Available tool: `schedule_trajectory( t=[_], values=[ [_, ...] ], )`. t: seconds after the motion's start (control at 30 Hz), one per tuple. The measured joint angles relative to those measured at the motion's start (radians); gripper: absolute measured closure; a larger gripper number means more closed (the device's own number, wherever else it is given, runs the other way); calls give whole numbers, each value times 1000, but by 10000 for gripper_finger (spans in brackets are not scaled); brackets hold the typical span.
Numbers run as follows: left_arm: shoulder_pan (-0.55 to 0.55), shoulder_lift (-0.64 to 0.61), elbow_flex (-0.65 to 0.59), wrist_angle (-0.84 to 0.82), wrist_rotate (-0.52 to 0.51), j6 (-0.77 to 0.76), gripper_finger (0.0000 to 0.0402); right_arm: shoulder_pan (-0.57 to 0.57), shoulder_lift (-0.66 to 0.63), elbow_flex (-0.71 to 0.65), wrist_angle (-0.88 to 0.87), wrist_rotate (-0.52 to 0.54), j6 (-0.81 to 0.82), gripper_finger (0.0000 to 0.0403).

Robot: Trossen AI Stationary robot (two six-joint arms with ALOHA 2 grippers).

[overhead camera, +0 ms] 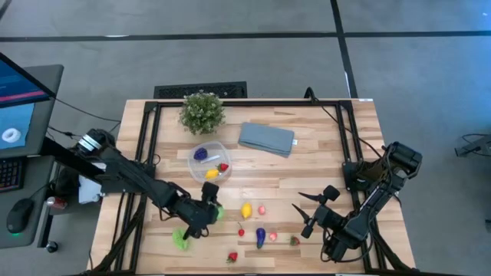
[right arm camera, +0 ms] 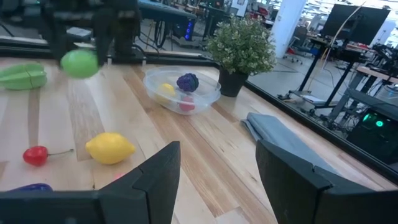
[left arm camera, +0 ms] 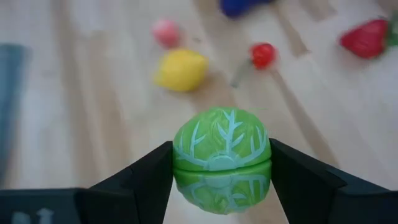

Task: Pick and placing Produce into tupperware
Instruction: Put the cabbage into the transparent bin

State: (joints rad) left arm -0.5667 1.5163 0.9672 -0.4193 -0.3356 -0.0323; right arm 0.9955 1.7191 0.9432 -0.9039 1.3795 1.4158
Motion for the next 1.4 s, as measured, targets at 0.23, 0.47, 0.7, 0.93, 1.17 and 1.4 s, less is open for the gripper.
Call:
schedule_trajectory(
  t=[0.23,0.47,0.7,0.93,1.17,1.4],
  values=[
    [17,-100,0,-119,-148,25,168,0,0,0,0,-17,0,168],
    [109,-134,-2,-231,-186,26,168,-1,0,0,3,-17,0,168],
    [219,-134,-8,-271,-185,71,168,0,0,0,7,-18,0,168],
    [329,-134,-8,-304,-177,111,168,0,0,0,7,-29,0,168],
    [428,-134,-8,-386,-138,109,168,2,0,0,11,-48,0,168],
    [487,-134,-8,-394,-55,106,168,13,0,0,11,-48,0,168]
  ],
)
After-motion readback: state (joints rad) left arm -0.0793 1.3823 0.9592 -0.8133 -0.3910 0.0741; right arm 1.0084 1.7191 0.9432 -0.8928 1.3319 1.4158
